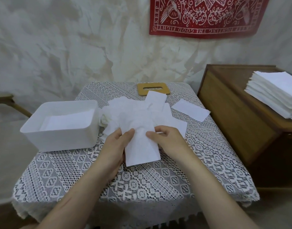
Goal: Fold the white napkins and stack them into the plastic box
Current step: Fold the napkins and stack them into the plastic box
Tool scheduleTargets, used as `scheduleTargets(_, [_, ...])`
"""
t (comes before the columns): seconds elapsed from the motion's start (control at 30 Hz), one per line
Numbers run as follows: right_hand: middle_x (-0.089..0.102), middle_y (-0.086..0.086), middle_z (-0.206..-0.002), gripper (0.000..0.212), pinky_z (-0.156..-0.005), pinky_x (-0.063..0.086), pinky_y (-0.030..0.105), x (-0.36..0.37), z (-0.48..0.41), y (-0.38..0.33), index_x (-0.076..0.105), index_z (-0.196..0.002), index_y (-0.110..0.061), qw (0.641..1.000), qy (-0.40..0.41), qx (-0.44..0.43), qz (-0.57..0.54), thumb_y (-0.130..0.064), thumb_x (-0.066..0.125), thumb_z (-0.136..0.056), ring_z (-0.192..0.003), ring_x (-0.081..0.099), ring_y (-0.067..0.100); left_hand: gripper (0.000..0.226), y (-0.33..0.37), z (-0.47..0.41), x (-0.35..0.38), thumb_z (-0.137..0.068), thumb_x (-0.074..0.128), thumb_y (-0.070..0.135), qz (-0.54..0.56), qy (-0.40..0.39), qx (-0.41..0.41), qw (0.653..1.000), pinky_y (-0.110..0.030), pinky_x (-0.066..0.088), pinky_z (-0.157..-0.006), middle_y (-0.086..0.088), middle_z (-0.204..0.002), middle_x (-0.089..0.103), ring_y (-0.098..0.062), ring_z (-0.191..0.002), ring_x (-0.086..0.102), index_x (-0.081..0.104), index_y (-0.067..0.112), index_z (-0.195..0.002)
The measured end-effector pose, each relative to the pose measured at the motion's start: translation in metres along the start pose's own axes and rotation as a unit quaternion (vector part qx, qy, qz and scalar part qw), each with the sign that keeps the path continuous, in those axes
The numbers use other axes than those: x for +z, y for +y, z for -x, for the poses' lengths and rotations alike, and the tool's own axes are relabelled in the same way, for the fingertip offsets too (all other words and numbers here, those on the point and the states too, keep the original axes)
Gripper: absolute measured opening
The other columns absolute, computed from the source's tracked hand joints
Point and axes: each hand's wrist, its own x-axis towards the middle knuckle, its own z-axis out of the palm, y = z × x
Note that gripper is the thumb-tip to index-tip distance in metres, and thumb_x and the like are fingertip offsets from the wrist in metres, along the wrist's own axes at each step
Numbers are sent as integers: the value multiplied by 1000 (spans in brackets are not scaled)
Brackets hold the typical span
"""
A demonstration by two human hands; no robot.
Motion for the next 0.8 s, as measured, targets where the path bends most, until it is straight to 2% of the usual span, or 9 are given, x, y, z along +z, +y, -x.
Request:
scheduleTargets(0.13, [77, 1, -81, 9, -90, 58, 48, -2, -6, 2, 74, -92, -13, 1000, 19, -2, -13, -21, 72, -93, -76, 73, 19, 22, -1, -4, -3, -101, 62, 18, -40, 14, 6, 999, -29, 59, -62, -3, -106, 80, -19, -88, 78, 67, 15, -122])
scheduleTargets(0.2, [74, -6, -75, 9, -88, 60, 47, -9, -15, 6, 74, -88, -18, 998, 55, 0, 14, -23, 70, -94, -75, 70, 19, 21, 1, -9, -7, -101, 63, 17, -43, 41, 6, 998, -31, 59, -64, -5, -109, 79, -19, -88, 78, 68, 15, -121])
scheduleTargets(0.23, [74, -8, -77, 10, -84, 58, 43, -14, -21, 9, 74, -88, -21, 994, 83, -9, 67, -26, 68, -95, -81, 70, 21, 20, 3, -11, -9, -101, 63, 16, -36, 49, 3, 998, -32, 59, -66, -5, -111, 79, -18, -87, 78, 67, 14, -120])
scheduleTargets(0.3, [72, -13, -87, 9, -73, 51, 33, -27, -31, 15, 72, -92, -26, 972, 140, -28, 187, -30, 65, -96, -88, 67, 19, 20, 7, -15, -14, -101, 62, 15, -27, 55, -3, 998, -24, 56, -55, -4, -107, 78, -12, -77, 76, 66, 12, -121])
scheduleTargets(0.37, [71, -13, -98, 9, -70, 43, 29, -38, -40, 19, 71, -103, -27, 944, 175, -41, 276, -29, 64, -98, -94, 65, 15, 22, 8, -18, -15, -101, 62, 15, -29, 49, -9, 998, -19, 52, -48, -1, -103, 79, -9, -71, 75, 67, 11, -122])
scheduleTargets(0.5, [70, -2, -124, 27, -82, 46, 33, -48, -60, 25, 67, -126, -21, 906, 206, -64, 364, -24, 57, -102, -117, 59, 24, 22, 5, -22, -14, -102, 61, 17, -43, 24, -12, 999, -21, 56, -55, 0, -104, 80, -12, -81, 77, 68, 13, -122])
scheduleTargets(0.57, [66, 0, -132, 35, -84, 40, 36, -49, -69, 27, 61, -136, -21, 895, 203, -53, 393, -27, 53, -103, -124, 50, 30, 21, 3, -25, -13, -102, 60, 16, -45, 18, -10, 999, -21, 56, -56, -1, -103, 80, -13, -82, 77, 68, 14, -121])
scheduleTargets(0.63, [63, -1, -135, 39, -82, 34, 36, -50, -75, 25, 56, -141, -22, 894, 192, -38, 403, -31, 51, -103, -124, 45, 31, 22, 3, -28, -12, -102, 60, 17, -44, 13, -13, 999, -24, 58, -62, -1, -109, 80, -18, -92, 77, 68, 14, -122])
scheduleTargets(0.8, [59, 6, -134, 41, -92, 39, 40, -53, -88, 21, 55, -140, -21, 897, 170, -17, 408, -34, 55, -101, -125, 44, 33, 23, 3, -30, -13, -102, 61, 19, -50, 16, -13, 999, -31, 59, -72, 0, -111, 79, -19, -96, 77, 67, 16, -123])
